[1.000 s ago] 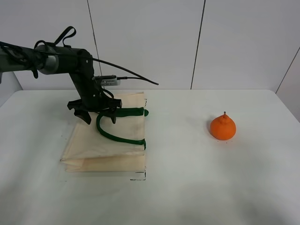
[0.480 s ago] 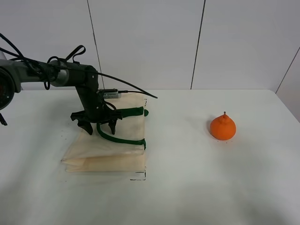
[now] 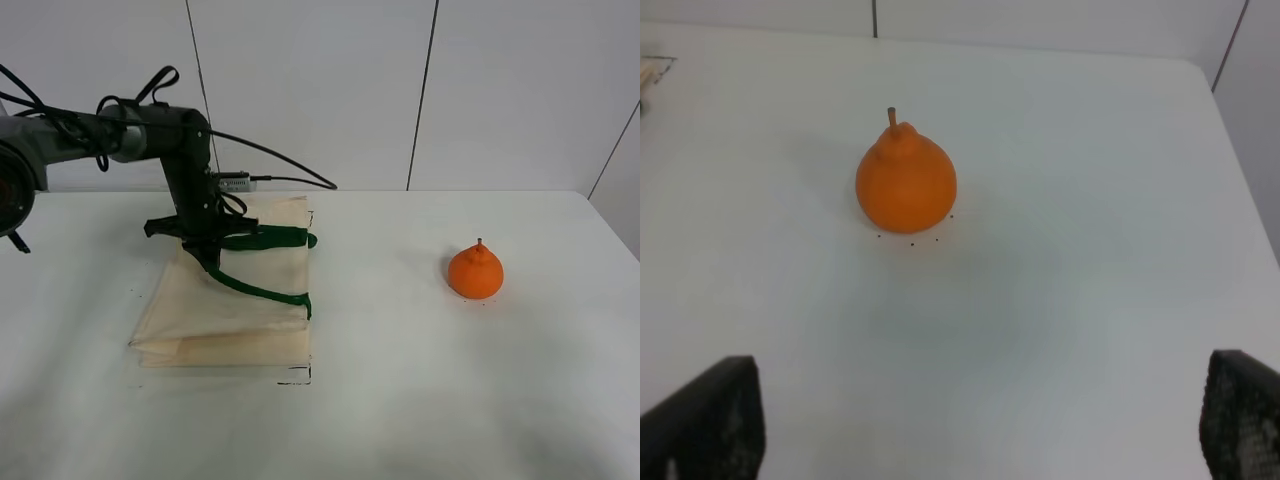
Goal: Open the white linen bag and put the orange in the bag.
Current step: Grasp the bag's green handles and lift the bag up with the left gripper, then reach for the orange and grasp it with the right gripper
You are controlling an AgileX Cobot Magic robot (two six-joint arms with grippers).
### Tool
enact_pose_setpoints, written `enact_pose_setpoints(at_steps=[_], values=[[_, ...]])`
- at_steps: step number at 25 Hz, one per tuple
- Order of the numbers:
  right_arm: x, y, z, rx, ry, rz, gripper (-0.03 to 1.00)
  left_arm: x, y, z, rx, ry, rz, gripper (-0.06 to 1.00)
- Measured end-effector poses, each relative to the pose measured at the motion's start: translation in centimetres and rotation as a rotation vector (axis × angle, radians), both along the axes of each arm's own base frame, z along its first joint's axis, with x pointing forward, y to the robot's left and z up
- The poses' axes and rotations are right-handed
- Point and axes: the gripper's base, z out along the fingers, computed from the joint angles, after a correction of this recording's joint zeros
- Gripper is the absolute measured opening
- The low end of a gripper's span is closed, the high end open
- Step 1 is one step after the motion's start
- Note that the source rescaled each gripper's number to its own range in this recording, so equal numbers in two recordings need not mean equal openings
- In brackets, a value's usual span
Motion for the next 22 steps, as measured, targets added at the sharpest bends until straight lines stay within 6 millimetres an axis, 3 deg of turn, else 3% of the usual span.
enact_pose_setpoints(at_steps=[4, 7, 12, 18, 22], values=[[0.0, 0.0, 0.0, 0.000, 0.000, 0.000, 1.00, 1.5, -0.3, 5.2, -0.005, -0.064, -0.038, 0.01], [0.0, 0.0, 0.0, 0.000, 0.000, 0.000, 1.00, 2.2, -0.6, 10.5, -0.051, -0.220, -0.052, 0.01], [0.0, 0.0, 0.0, 0.000, 0.000, 0.000, 1.00, -0.1, -0.8, 18.6, -0.100, -0.400, -0.087, 0.01], [0.8, 0.0, 0.3, 0.002, 0.046, 0.002, 1.00, -3.0, -1.3, 23.8, -0.136, -0.511, -0.135, 0.00], [4.5, 0.2, 2.0, 0.011, 0.218, 0.008, 1.00, -4.0, -1.2, 25.3, -0.144, -0.544, -0.144, 0.00]])
